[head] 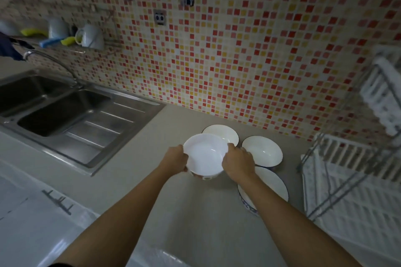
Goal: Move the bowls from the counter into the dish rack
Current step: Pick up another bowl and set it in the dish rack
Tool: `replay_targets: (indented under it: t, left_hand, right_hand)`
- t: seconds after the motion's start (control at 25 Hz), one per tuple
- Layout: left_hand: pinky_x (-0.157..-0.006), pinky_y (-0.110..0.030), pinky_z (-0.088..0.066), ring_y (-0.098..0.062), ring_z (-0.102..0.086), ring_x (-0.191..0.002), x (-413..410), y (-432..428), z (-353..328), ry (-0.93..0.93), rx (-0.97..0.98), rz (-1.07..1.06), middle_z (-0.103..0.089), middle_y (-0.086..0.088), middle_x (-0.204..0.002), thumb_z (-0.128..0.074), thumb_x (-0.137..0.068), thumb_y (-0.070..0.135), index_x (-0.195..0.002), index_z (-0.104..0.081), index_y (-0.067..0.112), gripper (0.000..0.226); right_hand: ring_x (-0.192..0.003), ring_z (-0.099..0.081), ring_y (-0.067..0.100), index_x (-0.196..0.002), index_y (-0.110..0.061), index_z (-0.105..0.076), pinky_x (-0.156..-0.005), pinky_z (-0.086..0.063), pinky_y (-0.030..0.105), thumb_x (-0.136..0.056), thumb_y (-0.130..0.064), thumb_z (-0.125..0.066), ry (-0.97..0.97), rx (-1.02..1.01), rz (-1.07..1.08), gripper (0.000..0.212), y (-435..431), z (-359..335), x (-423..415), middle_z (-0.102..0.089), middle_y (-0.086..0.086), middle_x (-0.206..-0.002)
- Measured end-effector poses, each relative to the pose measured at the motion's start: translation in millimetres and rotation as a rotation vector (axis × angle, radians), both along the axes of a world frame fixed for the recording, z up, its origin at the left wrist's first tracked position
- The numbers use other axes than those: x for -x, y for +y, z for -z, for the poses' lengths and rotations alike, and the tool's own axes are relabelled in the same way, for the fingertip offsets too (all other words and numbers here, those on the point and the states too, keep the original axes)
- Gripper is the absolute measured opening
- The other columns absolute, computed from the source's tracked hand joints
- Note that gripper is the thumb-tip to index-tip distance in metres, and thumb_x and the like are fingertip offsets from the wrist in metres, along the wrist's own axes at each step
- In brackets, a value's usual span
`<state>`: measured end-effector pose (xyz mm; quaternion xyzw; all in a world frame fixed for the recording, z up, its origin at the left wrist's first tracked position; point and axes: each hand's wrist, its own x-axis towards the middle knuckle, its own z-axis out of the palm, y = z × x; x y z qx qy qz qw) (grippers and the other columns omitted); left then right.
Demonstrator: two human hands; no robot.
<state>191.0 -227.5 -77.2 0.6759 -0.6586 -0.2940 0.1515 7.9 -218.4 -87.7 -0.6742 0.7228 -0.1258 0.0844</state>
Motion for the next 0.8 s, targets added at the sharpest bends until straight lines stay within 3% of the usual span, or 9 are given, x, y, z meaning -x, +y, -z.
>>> replay_targets:
  t: [0.12, 0.2, 0.36, 0.4, 0.52, 0.6, 0.64, 0.72, 0.8]
  left_hand:
    - [-0.076, -0.042, -0.059, -0.035, -0.070, -0.079, 7.9, 4.2, -68.5, 0.075, 0.133, -0.003, -0.070, -0.025, -0.095, -0.037, -0.092, 0.005, -0.113, -0.052, -0.007, 0.029]
    - [-0.069, -0.037, -0.060, -0.029, -0.070, -0.071, 22.0, 10.3, -114.2, 0.124, 0.234, 0.026, -0.069, -0.018, -0.083, -0.038, -0.092, 0.006, -0.115, -0.052, -0.005, 0.030]
    - [-0.045, -0.016, -0.051, -0.013, -0.061, -0.052, 67.5, 27.9, -193.2, 0.207, 0.406, 0.109, -0.063, -0.009, -0.070, -0.039, -0.093, 0.007, -0.116, -0.056, -0.005, 0.031]
    - [-0.041, -0.012, -0.049, -0.009, -0.060, -0.050, 80.5, 33.9, -208.9, 0.233, 0.429, 0.131, -0.063, -0.009, -0.071, -0.039, -0.093, 0.007, -0.117, -0.056, -0.003, 0.032]
    - [-0.035, -0.009, -0.044, -0.006, -0.058, -0.050, 126.2, 52.7, -244.9, 0.279, 0.487, 0.200, -0.062, -0.003, -0.064, -0.038, -0.093, 0.008, -0.114, -0.060, 0.001, 0.031]
    - [-0.036, -0.011, -0.043, -0.007, -0.059, -0.049, 160.3, 66.3, -263.0, 0.323, 0.505, 0.235, -0.061, -0.001, -0.060, -0.039, -0.093, 0.009, -0.109, -0.063, 0.001, 0.030]
    - [-0.039, -0.015, -0.045, -0.009, -0.060, -0.050, 177.1, 72.8, -270.5, 0.327, 0.518, 0.251, -0.063, -0.003, -0.061, -0.040, -0.092, 0.011, -0.109, -0.063, 0.002, 0.030]
    - [-0.045, -0.021, -0.048, -0.014, -0.060, -0.056, 206.9, 84.8, -284.2, 0.237, 0.605, 0.287, -0.068, -0.007, -0.075, -0.044, -0.091, 0.018, -0.115, -0.061, 0.007, 0.031]
    - [-0.055, -0.027, -0.051, -0.022, -0.063, -0.074, 232.7, 93.7, -294.7, 0.173, 0.742, 0.294, -0.068, -0.010, -0.100, -0.050, -0.091, 0.026, -0.125, -0.053, 0.010, 0.038]
  right_hand:
    - [-0.116, -0.056, 0.030, -0.137, -0.015, -0.042, -0.094, -0.047, 0.041, -0.098, -0.042, -0.031, -0.352, 0.097, 0.094, 0.048, 12.3, -55.4, 11.1, -0.058, 0.010, -0.132]
    - [-0.119, -0.054, 0.030, -0.139, -0.017, -0.039, -0.097, -0.046, 0.042, -0.097, -0.051, -0.026, -0.567, 0.168, 0.119, 0.055, 24.5, -97.1, 23.2, -0.054, 0.008, -0.136]
    - [-0.111, -0.054, 0.022, -0.139, -0.022, -0.032, -0.085, -0.055, 0.037, -0.093, -0.059, -0.022, -0.939, 0.267, 0.094, 0.060, 54.3, -167.7, 56.2, -0.049, 0.002, -0.133]
    - [-0.113, -0.053, 0.023, -0.140, -0.026, -0.030, -0.088, -0.054, 0.040, -0.091, -0.064, -0.023, -1.014, 0.278, 0.091, 0.063, 61.5, -180.7, 66.1, -0.047, 0.003, -0.136]
    - [-0.127, -0.045, 0.031, -0.142, -0.035, -0.023, -0.101, -0.045, 0.056, -0.075, -0.080, -0.029, -1.096, 0.360, 0.127, 0.082, 86.4, -218.8, 105.7, -0.036, 0.006, -0.147]
    - [-0.127, -0.046, 0.032, -0.144, -0.033, -0.021, -0.095, -0.050, 0.054, -0.072, -0.080, -0.033, -1.156, 0.393, 0.156, 0.087, 106.1, -244.5, 139.8, -0.035, 0.007, -0.147]
    - [-0.123, -0.048, 0.032, -0.144, -0.031, -0.022, -0.086, -0.056, 0.048, -0.080, -0.073, -0.035, -1.180, 0.411, 0.151, 0.079, 116.0, -255.1, 157.7, -0.037, 0.008, -0.144]
    - [-0.119, -0.050, 0.030, -0.143, -0.028, -0.024, -0.072, -0.058, 0.036, -0.090, -0.060, -0.035, -1.170, 0.448, 0.120, 0.062, 139.2, -273.5, 190.9, -0.040, 0.008, -0.140]
    - [-0.121, -0.049, 0.028, -0.141, -0.032, -0.026, -0.078, -0.056, 0.036, -0.090, -0.062, -0.034, -1.060, 0.458, 0.110, 0.059, 161.4, -284.1, 221.7, -0.039, 0.005, -0.141]
